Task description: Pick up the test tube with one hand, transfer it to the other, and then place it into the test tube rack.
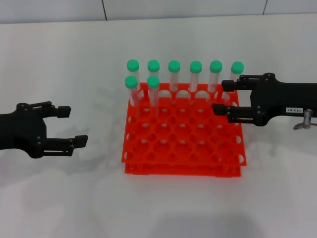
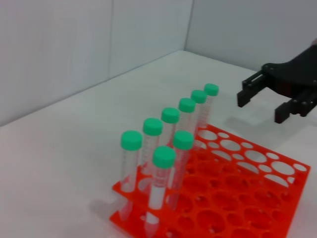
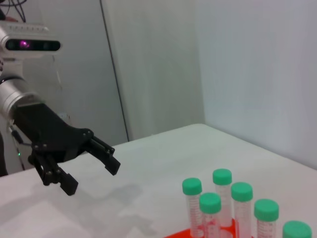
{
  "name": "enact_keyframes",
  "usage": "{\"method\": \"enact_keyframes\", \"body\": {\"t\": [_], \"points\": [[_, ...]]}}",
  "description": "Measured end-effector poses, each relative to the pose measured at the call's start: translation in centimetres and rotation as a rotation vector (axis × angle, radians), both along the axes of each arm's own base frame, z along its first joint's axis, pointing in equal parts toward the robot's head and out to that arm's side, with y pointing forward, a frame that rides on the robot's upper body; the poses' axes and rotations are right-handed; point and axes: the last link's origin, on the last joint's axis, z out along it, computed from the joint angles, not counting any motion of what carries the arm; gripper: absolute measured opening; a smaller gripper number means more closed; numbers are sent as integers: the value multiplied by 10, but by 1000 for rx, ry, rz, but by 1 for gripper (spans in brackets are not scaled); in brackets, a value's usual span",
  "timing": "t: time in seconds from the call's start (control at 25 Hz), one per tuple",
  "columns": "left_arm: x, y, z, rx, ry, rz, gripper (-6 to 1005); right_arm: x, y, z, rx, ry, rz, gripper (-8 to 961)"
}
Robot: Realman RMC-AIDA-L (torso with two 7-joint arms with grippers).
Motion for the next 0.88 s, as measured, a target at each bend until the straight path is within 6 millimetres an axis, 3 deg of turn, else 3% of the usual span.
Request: {"method": "enact_keyframes", "body": {"t": [0.88], "points": [[6, -3, 1, -18, -15, -31, 874, -15, 8, -3, -38, -57, 67, 652]]}}
